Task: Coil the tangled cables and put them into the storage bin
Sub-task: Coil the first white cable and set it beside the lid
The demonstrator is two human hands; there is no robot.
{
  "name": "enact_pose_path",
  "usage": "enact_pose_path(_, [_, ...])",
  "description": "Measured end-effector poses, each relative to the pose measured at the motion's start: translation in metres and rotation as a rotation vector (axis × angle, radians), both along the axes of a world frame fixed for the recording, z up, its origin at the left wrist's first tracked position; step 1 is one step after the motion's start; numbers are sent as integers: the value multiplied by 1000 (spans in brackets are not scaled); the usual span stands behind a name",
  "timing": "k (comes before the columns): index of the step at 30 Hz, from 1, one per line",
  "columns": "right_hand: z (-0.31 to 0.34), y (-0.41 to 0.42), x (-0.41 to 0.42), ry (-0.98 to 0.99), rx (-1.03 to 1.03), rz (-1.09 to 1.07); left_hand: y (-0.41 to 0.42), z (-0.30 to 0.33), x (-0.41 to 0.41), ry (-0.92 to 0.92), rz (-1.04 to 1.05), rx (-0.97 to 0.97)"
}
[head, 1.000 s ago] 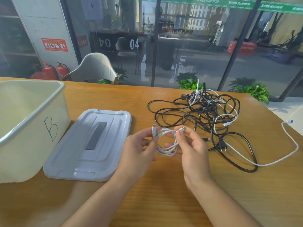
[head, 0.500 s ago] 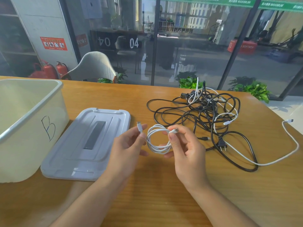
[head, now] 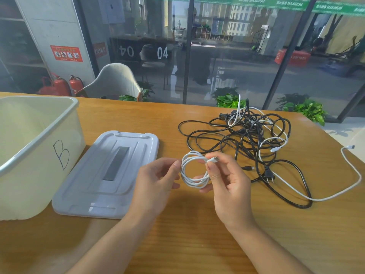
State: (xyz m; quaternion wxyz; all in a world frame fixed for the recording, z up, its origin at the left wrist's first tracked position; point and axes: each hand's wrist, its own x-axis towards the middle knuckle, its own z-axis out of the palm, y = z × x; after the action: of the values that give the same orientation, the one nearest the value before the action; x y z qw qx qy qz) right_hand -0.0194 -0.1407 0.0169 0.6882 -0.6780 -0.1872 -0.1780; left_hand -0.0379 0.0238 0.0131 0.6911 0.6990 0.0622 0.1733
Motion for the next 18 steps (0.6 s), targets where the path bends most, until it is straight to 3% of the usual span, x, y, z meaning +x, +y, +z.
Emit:
enact_pose_path(10, [-3, -5, 9, 164, -13, -12, -4, 9, -6, 1, -226, -75])
enact_pose_path(18, [-10, -2, 14, 329, -48, 87, -6, 6, -6, -17, -275, -159])
